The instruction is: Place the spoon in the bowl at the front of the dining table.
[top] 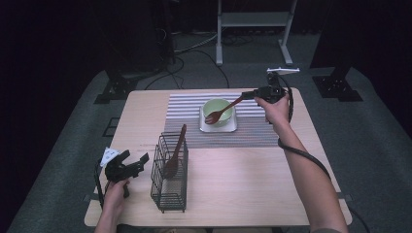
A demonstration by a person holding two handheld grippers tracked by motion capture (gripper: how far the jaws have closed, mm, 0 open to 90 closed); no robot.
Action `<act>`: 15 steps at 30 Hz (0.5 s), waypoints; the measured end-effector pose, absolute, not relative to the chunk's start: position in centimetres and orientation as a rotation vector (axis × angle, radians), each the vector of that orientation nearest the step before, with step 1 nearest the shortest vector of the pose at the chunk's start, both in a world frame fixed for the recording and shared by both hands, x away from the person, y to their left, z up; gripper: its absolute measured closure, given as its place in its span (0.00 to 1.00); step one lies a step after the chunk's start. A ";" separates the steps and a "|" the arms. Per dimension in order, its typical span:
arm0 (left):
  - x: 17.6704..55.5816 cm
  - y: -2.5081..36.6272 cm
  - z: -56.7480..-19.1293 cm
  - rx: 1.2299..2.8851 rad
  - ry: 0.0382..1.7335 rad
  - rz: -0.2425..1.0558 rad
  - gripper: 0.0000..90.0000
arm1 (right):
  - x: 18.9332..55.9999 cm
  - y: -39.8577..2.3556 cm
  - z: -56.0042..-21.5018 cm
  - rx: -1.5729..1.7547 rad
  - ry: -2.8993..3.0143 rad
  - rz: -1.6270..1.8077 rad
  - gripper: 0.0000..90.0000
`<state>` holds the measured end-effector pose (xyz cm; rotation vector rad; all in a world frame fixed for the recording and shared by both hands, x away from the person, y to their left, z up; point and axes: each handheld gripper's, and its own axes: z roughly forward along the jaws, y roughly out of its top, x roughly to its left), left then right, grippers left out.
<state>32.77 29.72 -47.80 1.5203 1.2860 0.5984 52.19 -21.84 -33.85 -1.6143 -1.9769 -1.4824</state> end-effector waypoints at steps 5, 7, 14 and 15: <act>32.8 29.7 -47.8 1.520 1.286 0.598 0.10 | 52.4 -22.2 -33.6 -1.641 -1.965 -1.493 0.93; 32.8 29.7 -47.8 1.521 1.286 0.599 0.10 | 52.5 -22.3 -33.5 -1.650 -1.962 -1.495 0.93; 32.8 29.7 -47.8 1.521 1.286 0.599 0.10 | 52.9 -22.8 -33.6 -1.689 -1.940 -1.505 0.93; 32.8 29.7 -47.8 1.521 1.286 0.597 0.10 | 53.0 -22.9 -33.6 -1.690 -1.940 -1.506 0.93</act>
